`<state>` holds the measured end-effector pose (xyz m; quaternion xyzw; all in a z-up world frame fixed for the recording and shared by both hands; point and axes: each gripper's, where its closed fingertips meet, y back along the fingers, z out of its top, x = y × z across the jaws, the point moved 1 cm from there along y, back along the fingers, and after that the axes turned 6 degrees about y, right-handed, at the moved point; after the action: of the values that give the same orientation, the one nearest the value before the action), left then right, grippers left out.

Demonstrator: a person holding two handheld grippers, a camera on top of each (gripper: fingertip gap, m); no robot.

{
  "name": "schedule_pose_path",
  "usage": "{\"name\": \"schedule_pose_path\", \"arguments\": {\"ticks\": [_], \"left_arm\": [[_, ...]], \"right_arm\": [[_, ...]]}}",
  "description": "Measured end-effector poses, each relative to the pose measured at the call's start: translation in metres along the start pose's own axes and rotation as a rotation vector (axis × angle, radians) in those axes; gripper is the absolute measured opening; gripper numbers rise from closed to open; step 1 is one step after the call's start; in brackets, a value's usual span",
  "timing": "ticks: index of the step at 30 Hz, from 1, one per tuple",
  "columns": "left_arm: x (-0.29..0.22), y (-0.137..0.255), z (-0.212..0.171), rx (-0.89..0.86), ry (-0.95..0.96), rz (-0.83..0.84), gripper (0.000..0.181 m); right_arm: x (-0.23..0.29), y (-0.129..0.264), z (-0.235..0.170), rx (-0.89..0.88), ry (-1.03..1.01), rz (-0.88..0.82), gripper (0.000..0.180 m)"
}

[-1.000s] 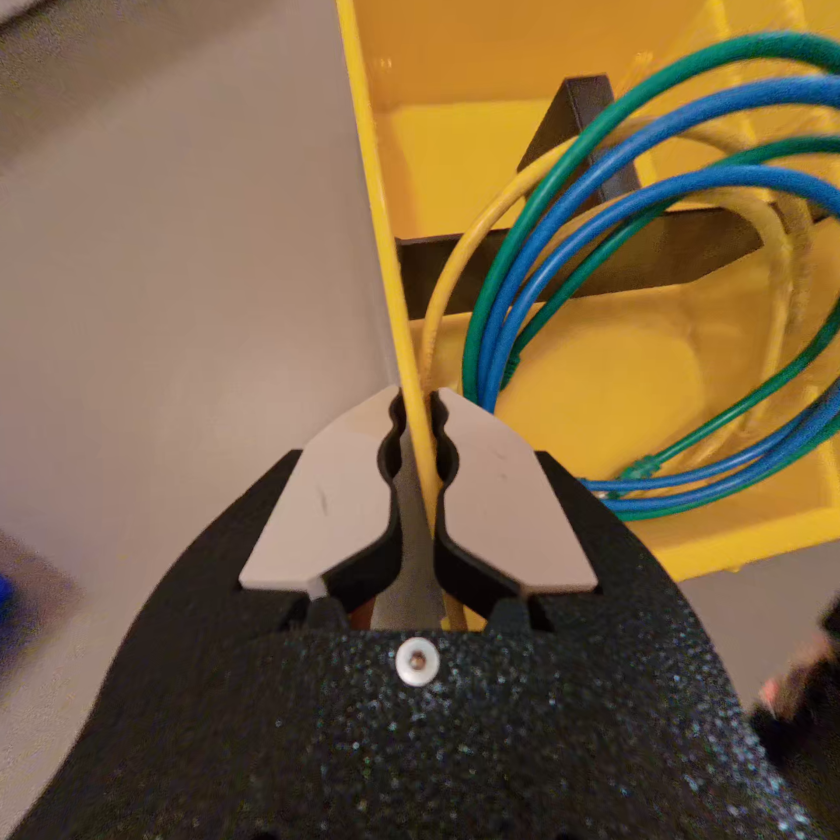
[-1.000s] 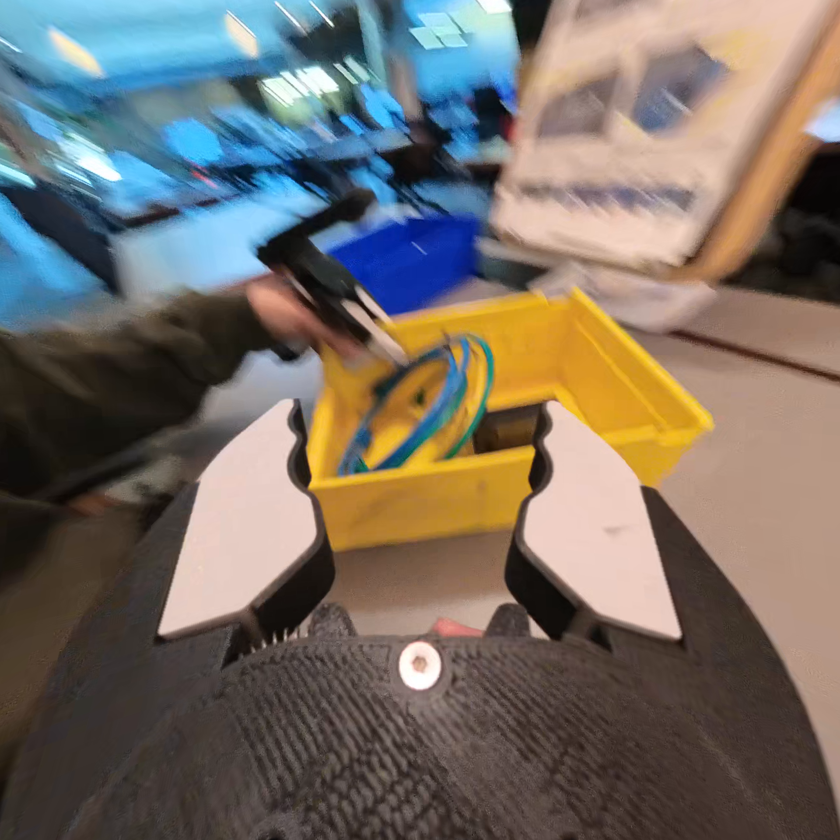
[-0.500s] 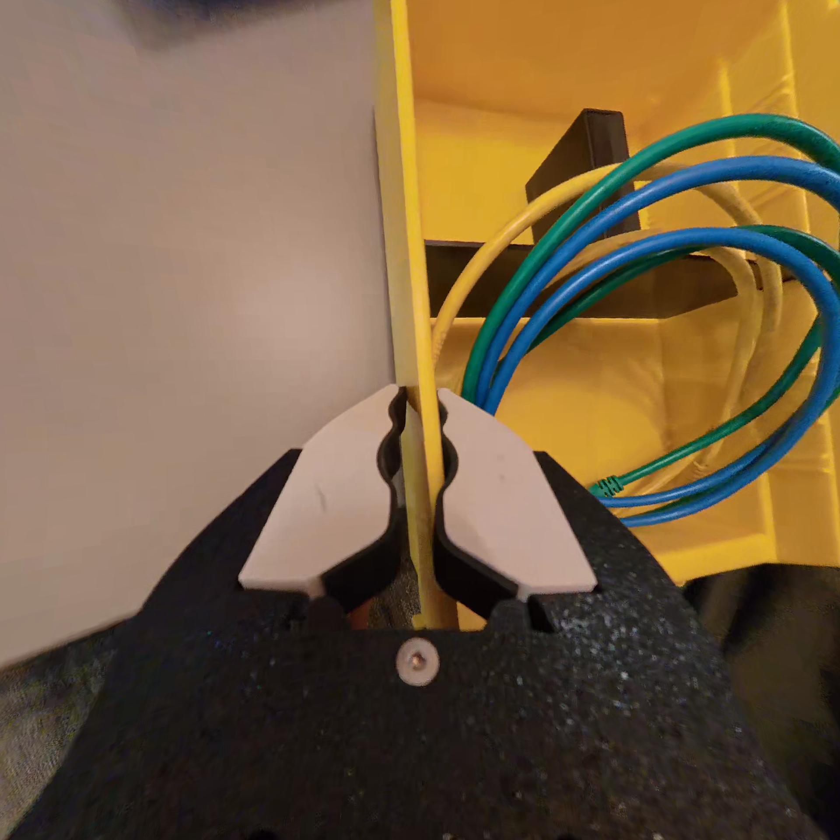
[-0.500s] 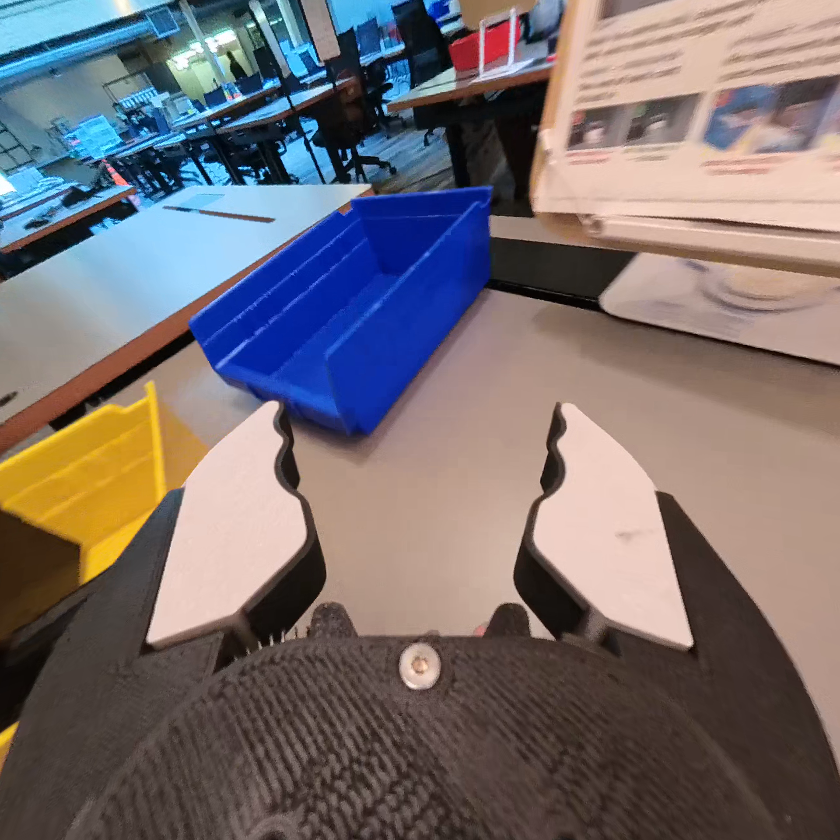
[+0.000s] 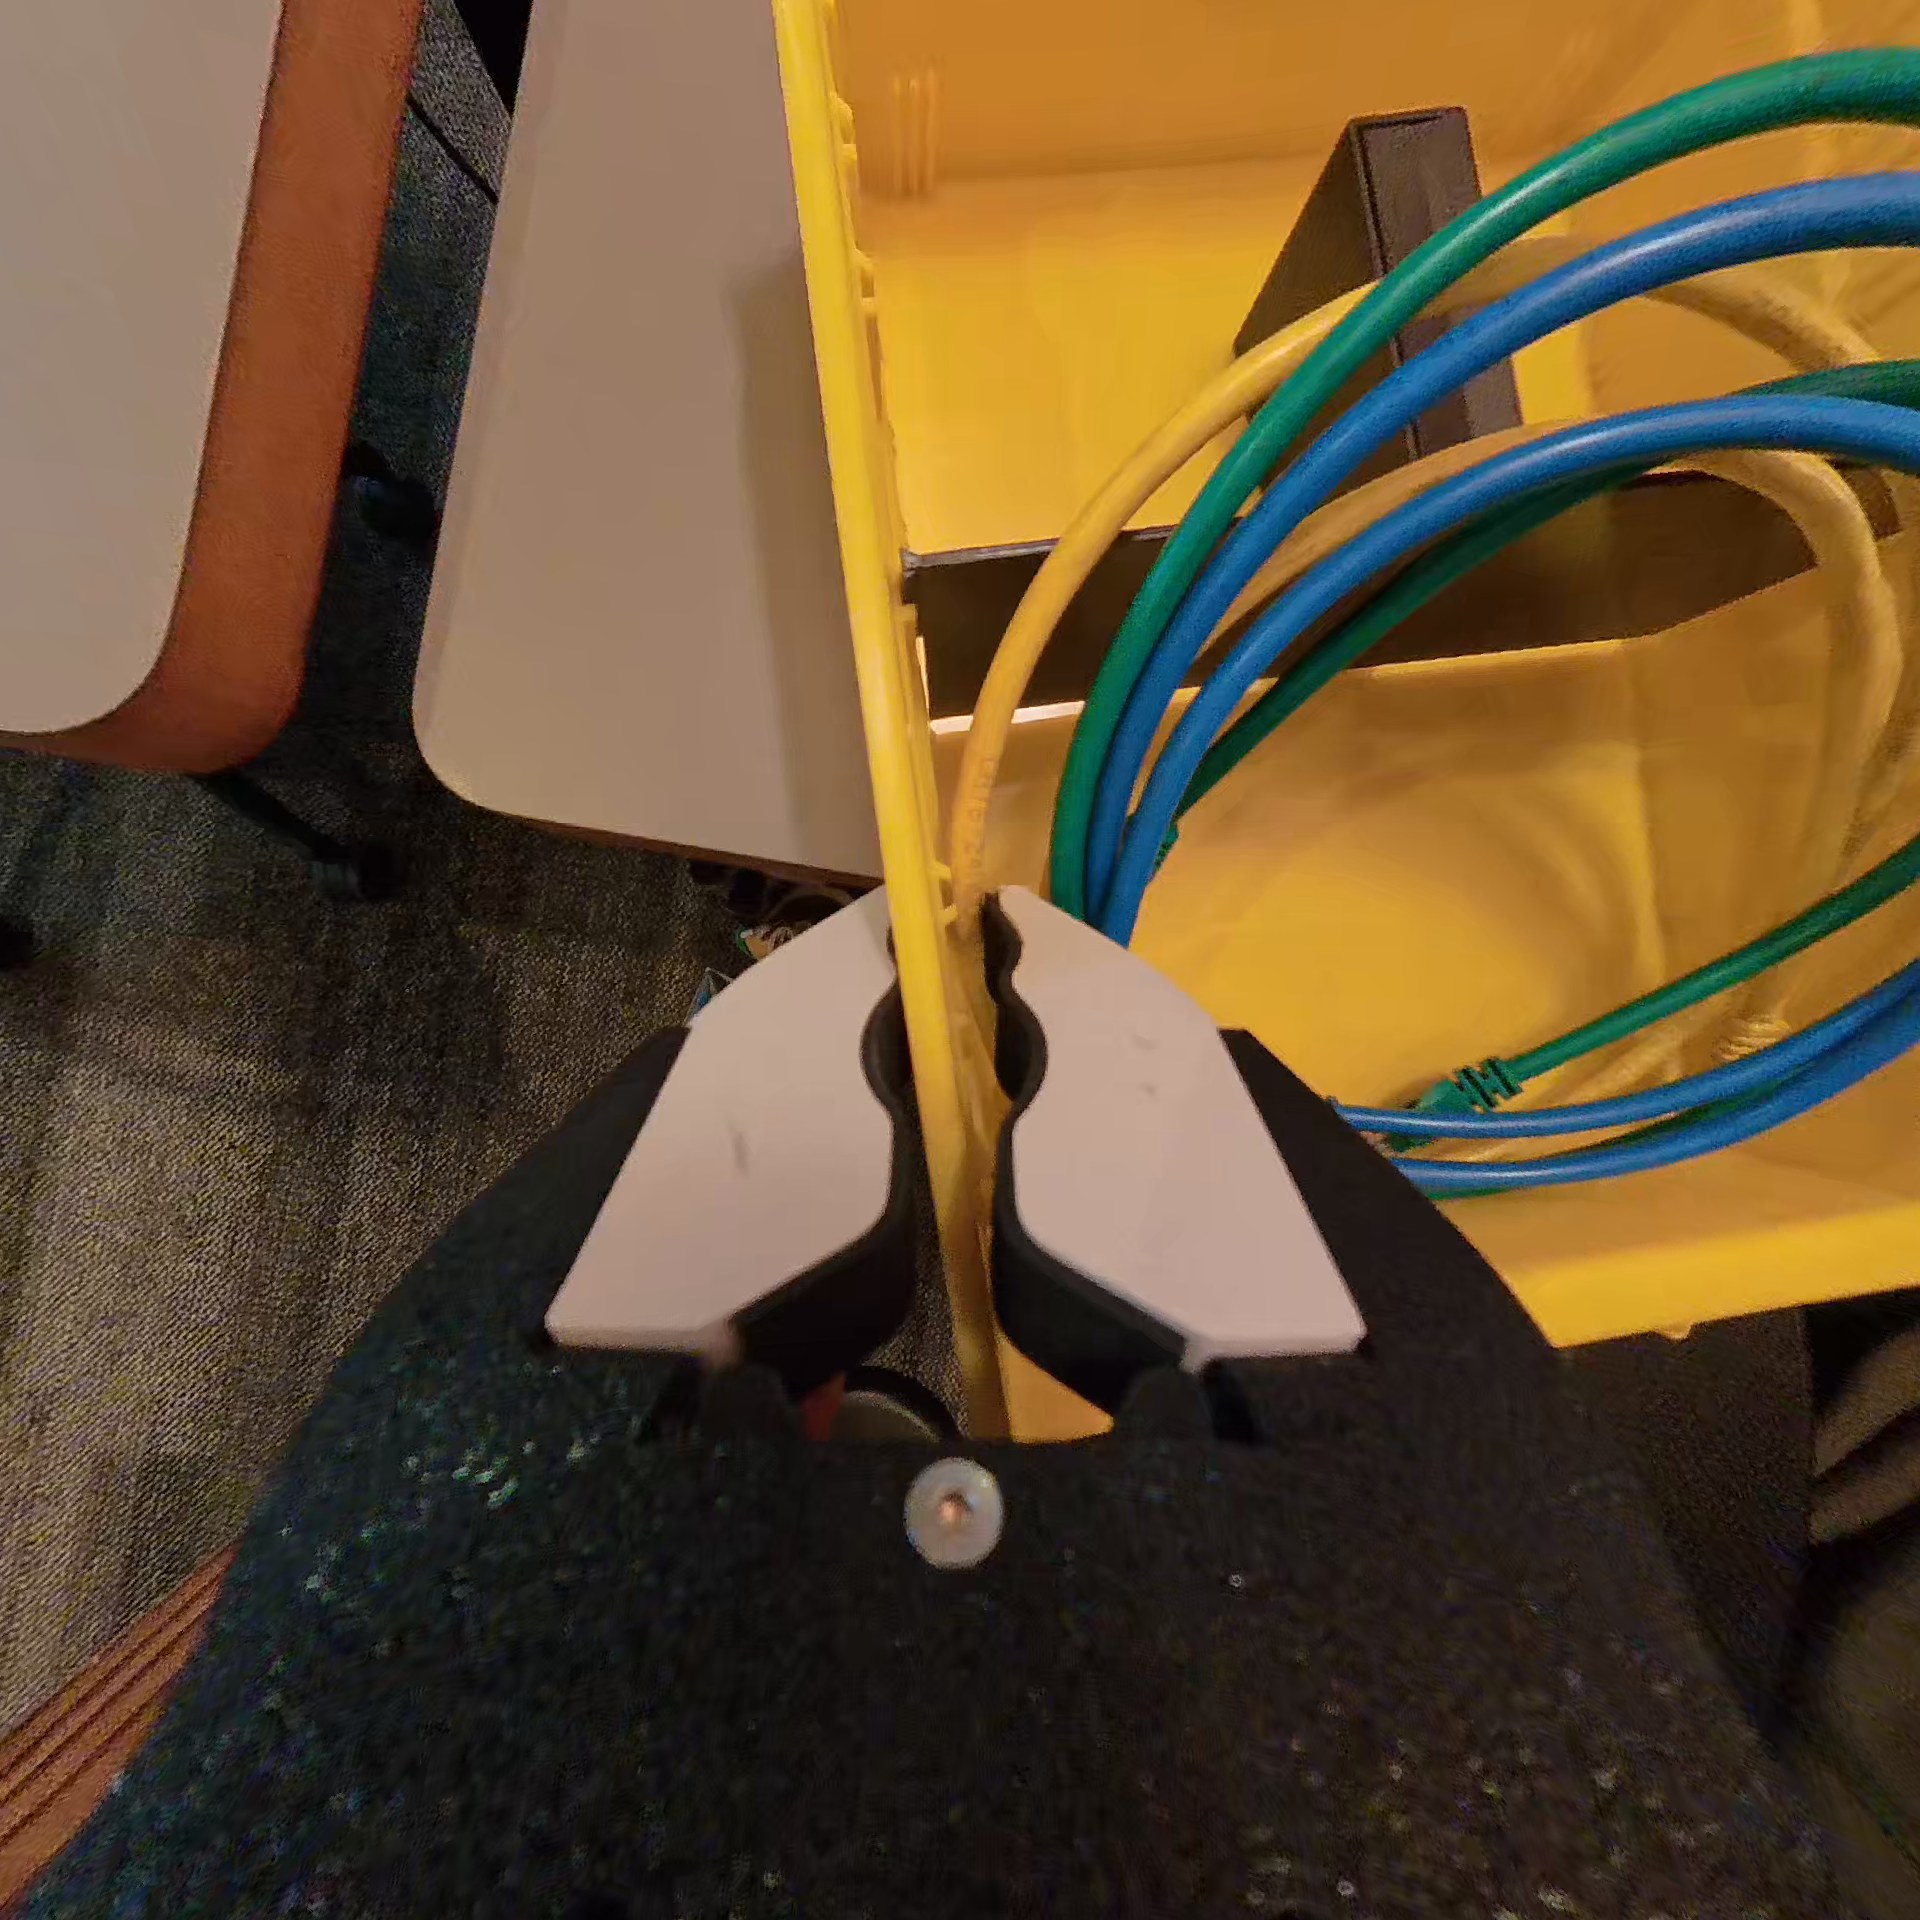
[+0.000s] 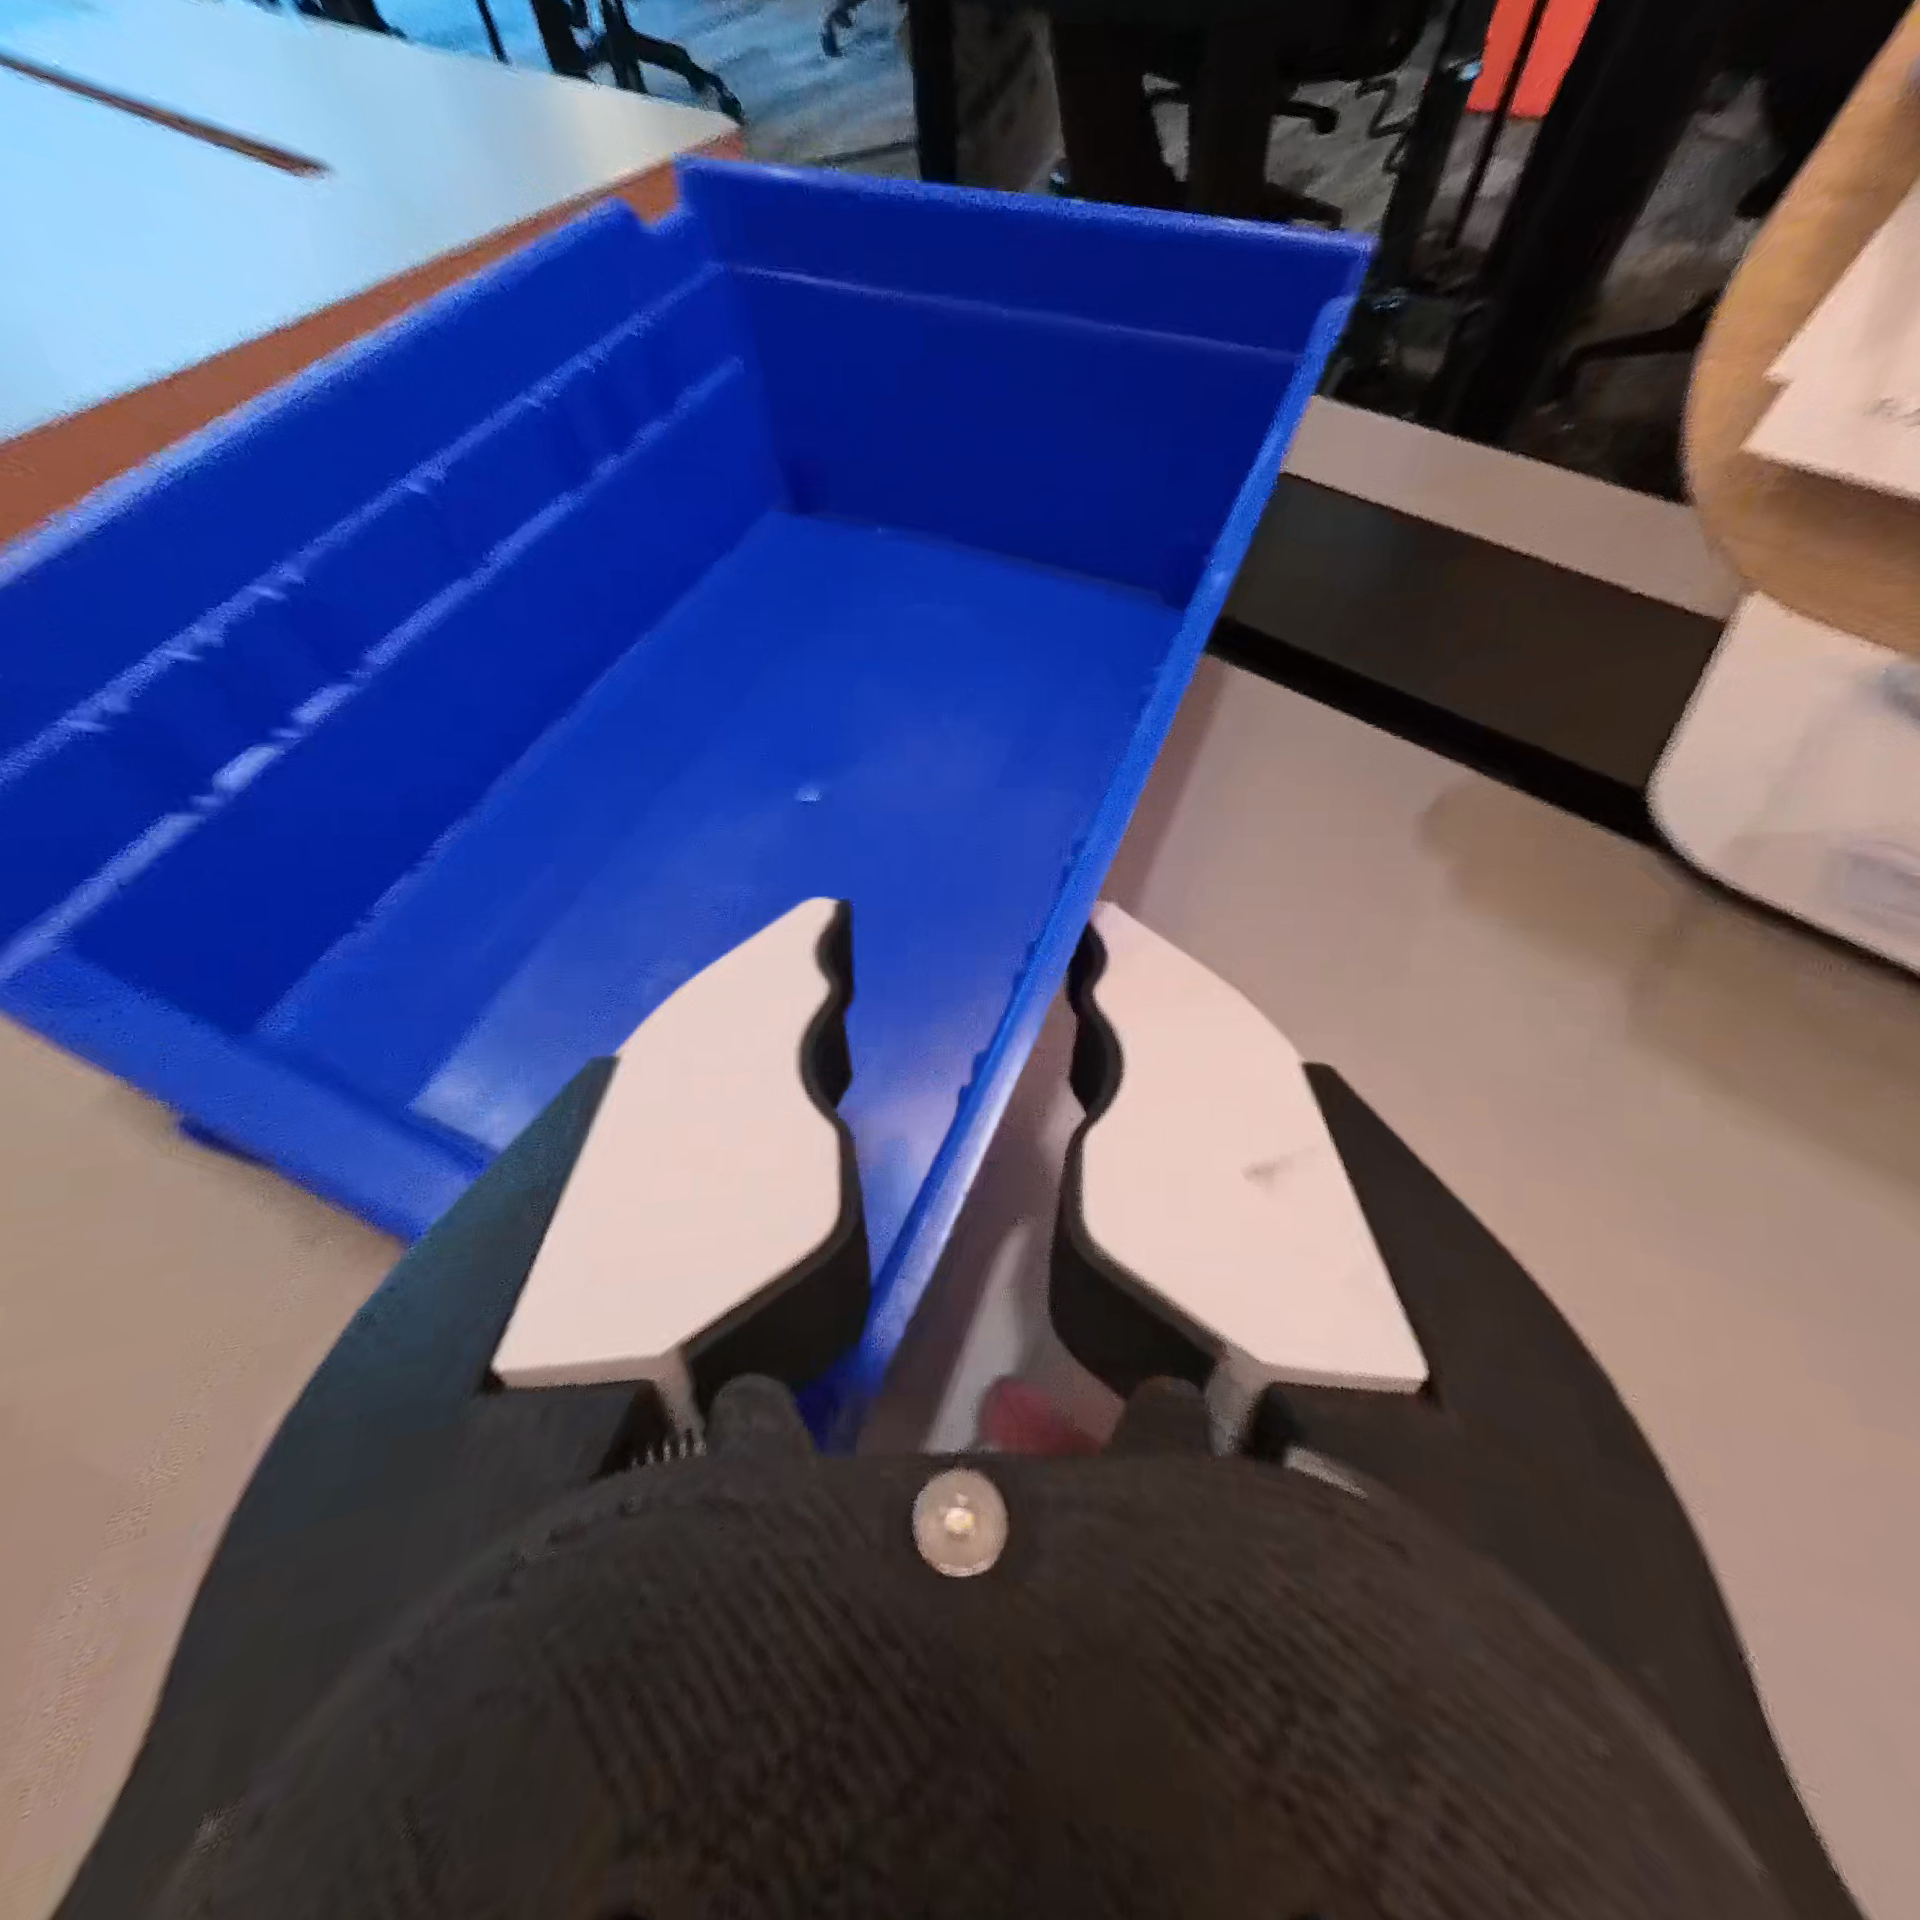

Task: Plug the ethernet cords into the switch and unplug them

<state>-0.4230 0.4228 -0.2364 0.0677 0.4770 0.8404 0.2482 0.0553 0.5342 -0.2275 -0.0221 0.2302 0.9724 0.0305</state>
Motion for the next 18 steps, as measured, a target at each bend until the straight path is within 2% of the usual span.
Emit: {"name": "schedule_pose_path", "arguments": {"ticks": [1, 3, 5, 8, 12, 18], "left_arm": [[0.000, 0.000, 0.001, 0.000, 0.003, -0.005, 0.010], [0.000, -0.002, 0.004, 0.002, 0.002, -0.012, 0.010], [0.000, -0.004, 0.008, 0.002, 0.002, -0.020, 0.010], [-0.002, -0.009, 0.014, 0.002, 0.007, -0.031, 0.010], [-0.015, -0.022, 0.032, 0.006, -0.020, -0.033, 0.010], [-0.056, -0.064, 0.086, 0.002, -0.064, -0.119, 0.010]], "right_arm": [[-0.010, 0.001, -0.002, 0.021, 0.041, -0.041, 0.029], [-0.036, 0.009, -0.008, 0.058, 0.094, -0.121, 0.008], [-0.046, 0.024, -0.016, 0.080, 0.053, -0.014, 0.007], [-0.072, 0.069, -0.028, 0.099, 0.079, 0.026, 0.007], [-0.130, 0.156, -0.053, 0.070, 0.126, -0.013, 0.007], [-0.253, 0.309, -0.116, 0.044, -0.004, -0.188, 0.006]]}}
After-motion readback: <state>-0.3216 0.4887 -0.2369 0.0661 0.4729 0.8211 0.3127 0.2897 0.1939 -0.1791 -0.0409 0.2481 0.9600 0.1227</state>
